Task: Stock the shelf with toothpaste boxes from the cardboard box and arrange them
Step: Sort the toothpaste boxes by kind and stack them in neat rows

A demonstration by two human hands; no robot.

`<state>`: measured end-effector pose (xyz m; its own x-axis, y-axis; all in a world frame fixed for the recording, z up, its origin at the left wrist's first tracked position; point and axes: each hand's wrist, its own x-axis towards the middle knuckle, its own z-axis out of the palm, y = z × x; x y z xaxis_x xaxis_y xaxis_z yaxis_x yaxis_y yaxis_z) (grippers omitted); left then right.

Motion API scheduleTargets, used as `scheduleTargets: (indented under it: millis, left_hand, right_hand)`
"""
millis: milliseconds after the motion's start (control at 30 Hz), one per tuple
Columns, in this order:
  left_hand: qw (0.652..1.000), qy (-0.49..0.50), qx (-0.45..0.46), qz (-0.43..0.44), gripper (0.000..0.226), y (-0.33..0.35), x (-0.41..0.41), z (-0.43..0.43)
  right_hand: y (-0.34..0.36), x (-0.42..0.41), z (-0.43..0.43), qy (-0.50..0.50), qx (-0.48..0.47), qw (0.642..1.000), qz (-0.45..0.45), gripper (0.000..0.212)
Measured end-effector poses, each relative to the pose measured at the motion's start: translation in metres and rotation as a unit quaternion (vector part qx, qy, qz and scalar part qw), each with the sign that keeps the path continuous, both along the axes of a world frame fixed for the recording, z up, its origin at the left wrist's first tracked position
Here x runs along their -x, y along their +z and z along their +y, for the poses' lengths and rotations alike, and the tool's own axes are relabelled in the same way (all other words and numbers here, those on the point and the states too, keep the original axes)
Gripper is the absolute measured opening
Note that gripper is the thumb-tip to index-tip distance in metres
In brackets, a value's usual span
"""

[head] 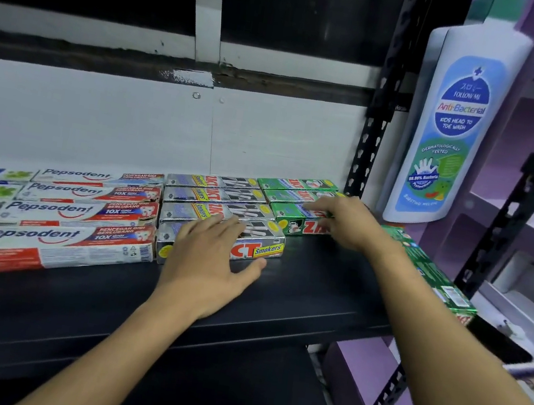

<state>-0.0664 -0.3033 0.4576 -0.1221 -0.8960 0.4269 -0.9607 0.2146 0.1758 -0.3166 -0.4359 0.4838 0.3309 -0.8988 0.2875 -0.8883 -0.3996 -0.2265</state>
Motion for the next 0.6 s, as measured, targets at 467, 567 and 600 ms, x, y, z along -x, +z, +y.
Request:
scheduleTargets:
  millis: [467, 567, 600]
  left_hand:
    - [1.000, -0.006, -0.006, -0.001, 0.073, -0.001, -0.001, 0.000]
    - [1.000, -0.006, -0.004, -0.001, 0.073, -0.001, -0.002, 0.000]
    - [1.000, -0.006, -0.006, -0.001, 0.073, -0.002, -0.002, -0.001]
  right_hand:
    - [-0.032, -0.009, 0.020, -0.081, 0.071, 0.994, -0.022, 0.044]
    - [-0.034, -0.008, 0.016, -0.073, 0.063, 0.995, -0.036, 0.045]
    - [-0.034, -0.007, 0.014, -0.068, 0.065, 0.995, -0.038, 0.046]
